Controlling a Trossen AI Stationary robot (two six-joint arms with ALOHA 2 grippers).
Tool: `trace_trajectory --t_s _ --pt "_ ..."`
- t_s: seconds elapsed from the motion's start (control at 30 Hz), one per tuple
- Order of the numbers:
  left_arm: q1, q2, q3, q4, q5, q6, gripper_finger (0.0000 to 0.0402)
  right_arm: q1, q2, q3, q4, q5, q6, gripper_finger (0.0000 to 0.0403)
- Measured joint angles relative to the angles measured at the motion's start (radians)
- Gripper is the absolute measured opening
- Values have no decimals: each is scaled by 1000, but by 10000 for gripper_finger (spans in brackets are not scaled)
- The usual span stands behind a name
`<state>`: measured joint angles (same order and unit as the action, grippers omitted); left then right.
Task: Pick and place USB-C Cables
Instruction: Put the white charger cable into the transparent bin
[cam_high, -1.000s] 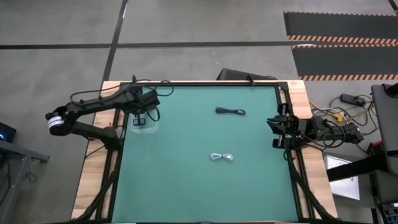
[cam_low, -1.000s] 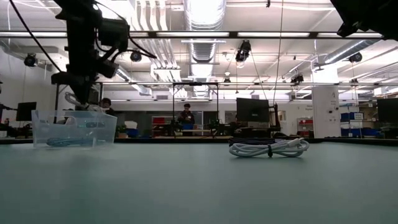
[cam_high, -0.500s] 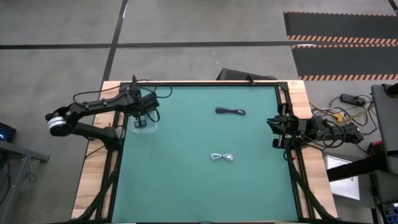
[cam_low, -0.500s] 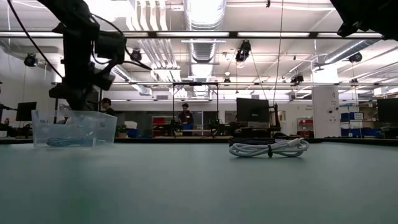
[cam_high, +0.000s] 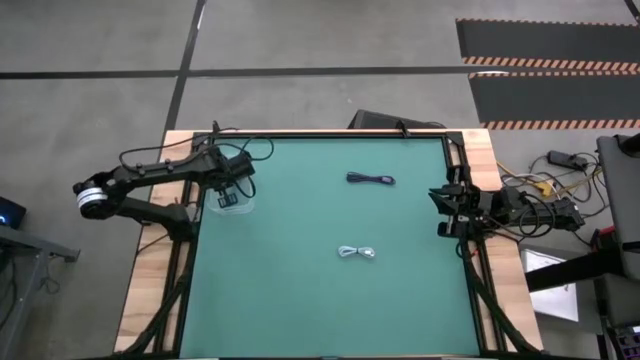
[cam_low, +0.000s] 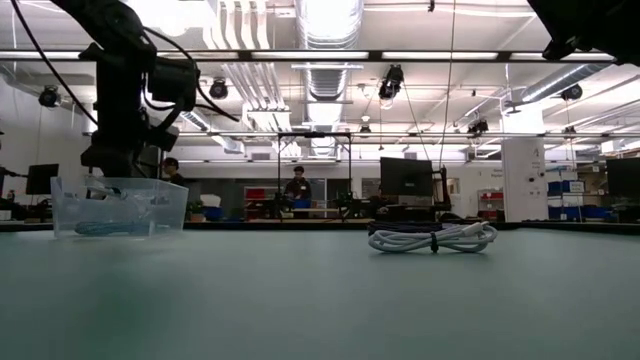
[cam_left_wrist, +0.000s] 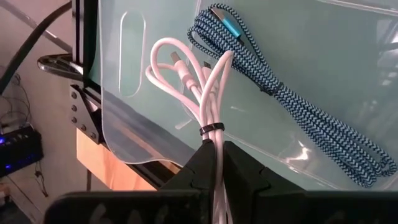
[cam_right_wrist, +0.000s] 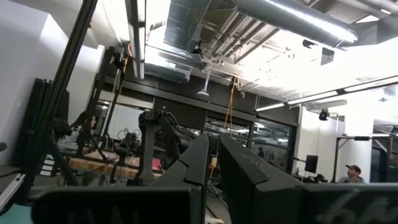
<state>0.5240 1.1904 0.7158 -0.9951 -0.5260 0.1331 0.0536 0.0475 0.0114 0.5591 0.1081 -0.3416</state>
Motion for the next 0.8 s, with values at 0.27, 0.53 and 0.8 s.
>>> trace_trajectory --t_s 0.27,0.53,0.8 --pt "0 4 2 2 -3 -15 6 0 0 0 0 0 0 27" --pt "0 5 3 27 -3 -19 6 0 0 0 0 0 0 27" --pt "0 5 1 54 -3 -19 6 0 0 0 0 0 0 27"
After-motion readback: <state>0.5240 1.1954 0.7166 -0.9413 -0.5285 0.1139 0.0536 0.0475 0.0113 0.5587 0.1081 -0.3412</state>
